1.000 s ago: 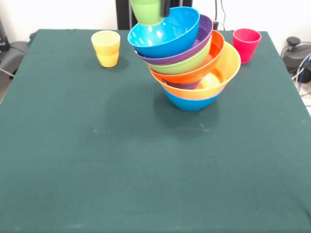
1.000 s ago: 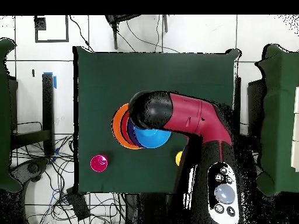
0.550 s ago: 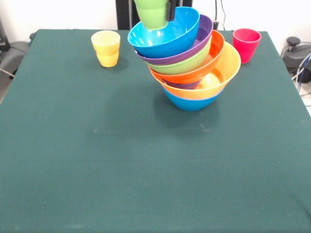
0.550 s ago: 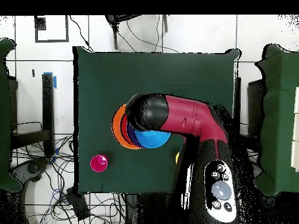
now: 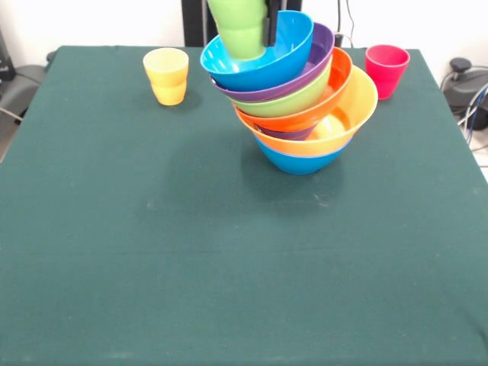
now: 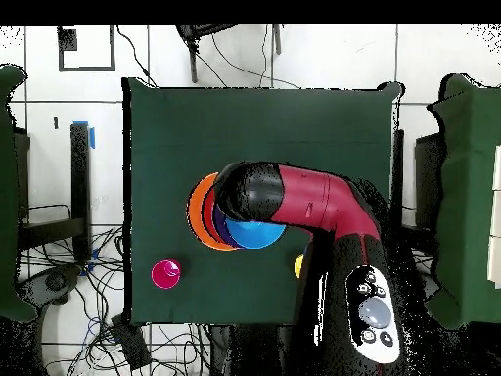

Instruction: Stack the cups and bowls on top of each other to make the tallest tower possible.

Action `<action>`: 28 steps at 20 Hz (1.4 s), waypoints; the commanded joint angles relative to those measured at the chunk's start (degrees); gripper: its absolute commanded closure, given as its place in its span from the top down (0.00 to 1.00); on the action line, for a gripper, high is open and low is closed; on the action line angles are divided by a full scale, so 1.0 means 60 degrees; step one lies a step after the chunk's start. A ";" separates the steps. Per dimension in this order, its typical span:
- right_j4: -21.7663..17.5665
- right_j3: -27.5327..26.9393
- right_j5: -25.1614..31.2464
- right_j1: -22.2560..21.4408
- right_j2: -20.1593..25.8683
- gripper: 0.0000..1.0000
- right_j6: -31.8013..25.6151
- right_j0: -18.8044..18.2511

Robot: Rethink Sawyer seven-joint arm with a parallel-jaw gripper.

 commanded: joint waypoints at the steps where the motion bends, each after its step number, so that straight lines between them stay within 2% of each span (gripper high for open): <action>1: -0.0798 0.1097 -0.1136 0.0852 0.1162 0.00 -0.1237 -0.0321; 8: -0.0798 0.1843 -0.1389 0.0565 0.1120 0.00 -0.0948 -0.0257; 17: -0.0430 0.2895 -0.0605 -0.0837 0.1224 0.00 -0.1201 -0.0385; 23: -0.0418 0.3281 -0.0741 -0.1044 0.1380 0.00 -0.1089 -0.0404; 28: -0.0508 0.3406 -0.1122 -0.0872 0.1451 0.00 -0.0813 -0.0304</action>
